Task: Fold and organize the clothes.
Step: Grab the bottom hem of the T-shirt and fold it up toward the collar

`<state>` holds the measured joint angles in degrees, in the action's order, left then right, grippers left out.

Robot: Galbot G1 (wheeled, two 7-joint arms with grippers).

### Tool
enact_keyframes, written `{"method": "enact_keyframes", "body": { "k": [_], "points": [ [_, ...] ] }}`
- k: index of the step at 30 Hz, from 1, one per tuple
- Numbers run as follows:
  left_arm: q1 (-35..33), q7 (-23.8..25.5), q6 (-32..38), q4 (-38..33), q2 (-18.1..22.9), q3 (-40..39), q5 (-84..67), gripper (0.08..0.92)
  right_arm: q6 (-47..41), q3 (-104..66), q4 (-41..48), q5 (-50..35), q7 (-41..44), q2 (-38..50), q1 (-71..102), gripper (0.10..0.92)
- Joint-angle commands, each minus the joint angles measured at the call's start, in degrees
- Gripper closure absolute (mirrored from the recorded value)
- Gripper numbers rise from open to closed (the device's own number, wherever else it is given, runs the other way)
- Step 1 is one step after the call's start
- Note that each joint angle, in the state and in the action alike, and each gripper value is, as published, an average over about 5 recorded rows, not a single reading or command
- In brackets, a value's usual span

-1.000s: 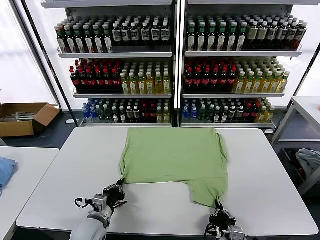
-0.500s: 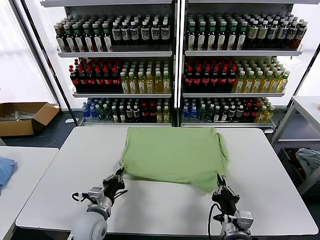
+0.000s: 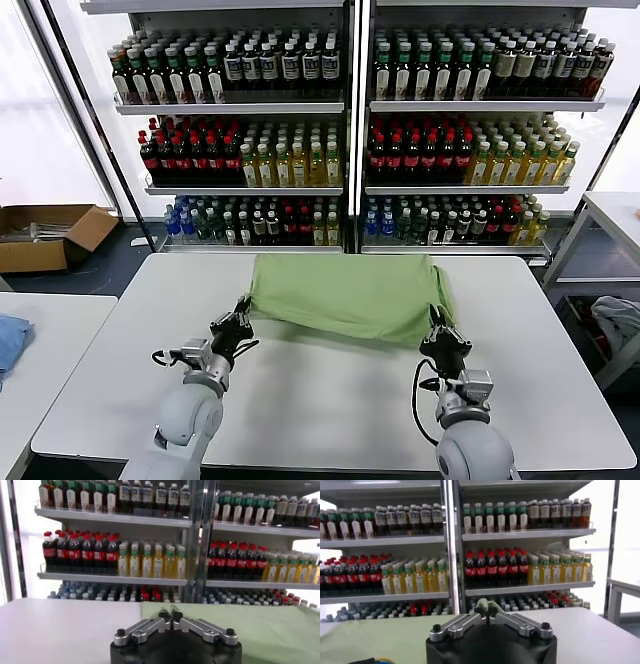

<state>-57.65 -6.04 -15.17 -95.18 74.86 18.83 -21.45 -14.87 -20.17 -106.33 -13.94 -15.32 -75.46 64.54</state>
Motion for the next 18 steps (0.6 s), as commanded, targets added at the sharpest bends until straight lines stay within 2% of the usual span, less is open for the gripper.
{"method": "enact_keyframes", "body": {
  "k": [1, 8, 18],
  "points": [
    [11.27, -0.59, 1.18, 13.79, 0.69, -2.17, 0.04, 0.916, 0.24, 0.92, 14.91, -0.1, 1.12, 0.68, -14.22, 0.919],
    [14.69, -0.35, 1.11, 20.08, 0.92, -3.32, 0.99, 0.916, -0.57, 3.04, 24.9, -0.59, 2.55, 0.2, -20.23, 0.919],
    [18.12, 0.04, 0.26, 26.11, 1.91, -4.36, 2.19, 0.916, -1.58, 5.93, 32.2, -0.1, 3.2, -1.79, -24.92, 0.919]
  ]
}}
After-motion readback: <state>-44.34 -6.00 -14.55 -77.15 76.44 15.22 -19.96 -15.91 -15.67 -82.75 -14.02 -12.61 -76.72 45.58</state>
